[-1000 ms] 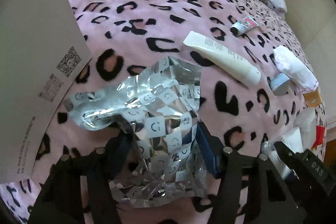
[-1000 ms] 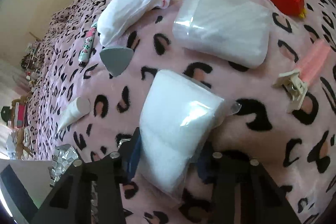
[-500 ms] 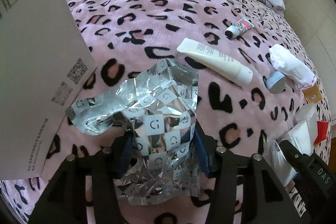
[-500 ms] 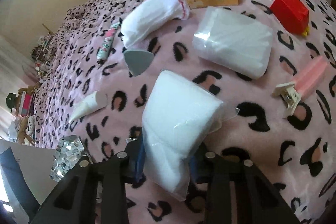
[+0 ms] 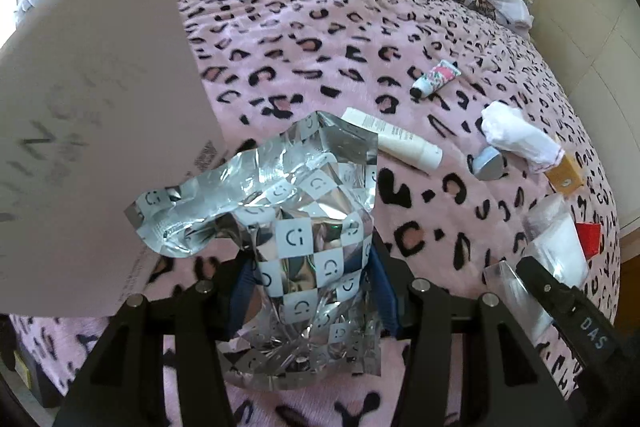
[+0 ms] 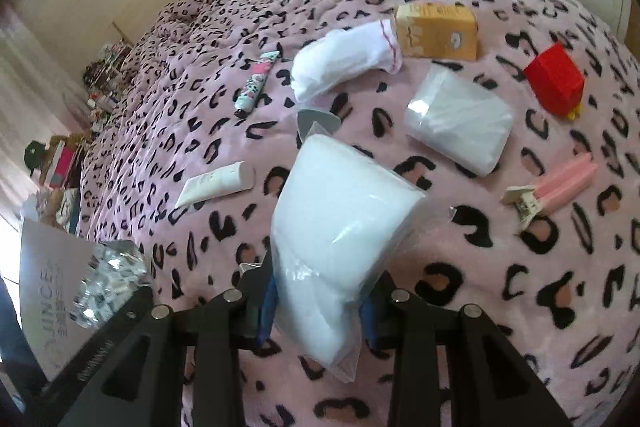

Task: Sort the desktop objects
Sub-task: 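Carry the foil bag with the left tool while the right tool carries the white pack to the box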

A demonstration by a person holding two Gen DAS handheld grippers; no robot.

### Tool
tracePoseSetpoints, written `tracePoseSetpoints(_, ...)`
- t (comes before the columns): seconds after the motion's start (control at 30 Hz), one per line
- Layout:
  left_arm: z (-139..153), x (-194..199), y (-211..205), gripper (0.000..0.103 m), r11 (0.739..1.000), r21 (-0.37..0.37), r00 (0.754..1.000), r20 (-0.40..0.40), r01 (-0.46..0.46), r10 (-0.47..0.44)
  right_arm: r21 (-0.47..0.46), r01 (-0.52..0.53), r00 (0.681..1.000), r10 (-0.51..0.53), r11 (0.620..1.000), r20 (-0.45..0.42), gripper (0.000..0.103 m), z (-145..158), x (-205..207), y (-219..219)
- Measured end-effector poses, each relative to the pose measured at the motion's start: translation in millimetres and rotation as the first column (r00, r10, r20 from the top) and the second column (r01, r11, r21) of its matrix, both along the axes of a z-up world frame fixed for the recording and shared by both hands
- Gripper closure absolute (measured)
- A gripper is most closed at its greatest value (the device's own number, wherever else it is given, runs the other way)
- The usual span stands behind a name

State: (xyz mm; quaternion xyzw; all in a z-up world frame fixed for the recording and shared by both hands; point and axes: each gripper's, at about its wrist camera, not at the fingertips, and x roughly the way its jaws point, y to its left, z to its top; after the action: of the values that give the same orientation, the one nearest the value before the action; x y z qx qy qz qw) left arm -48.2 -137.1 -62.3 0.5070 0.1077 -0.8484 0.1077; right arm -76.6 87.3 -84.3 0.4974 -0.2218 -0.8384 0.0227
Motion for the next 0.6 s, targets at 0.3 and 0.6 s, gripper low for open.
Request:
tracePoseSetpoints(0.3, 47.3, 34.5, -2.9, 0.050, 1.000, -0.015, 1.000, -0.014, -0.024, 0.023, 0.046, -0.088, 0.996, 0.089, 0.995, -0.032, 0.069, 39.6, 28.3, -11.5)
tracePoseSetpoints(0.6, 83.2, 76.0, -15.5, 0.050, 0.998, -0.036, 0.998, -0.001, -0.056, 0.056, 0.131, -0.232, 0.969, 0.241, 0.964, -0.059, 0.069, 80.0, 58.2, -49.7)
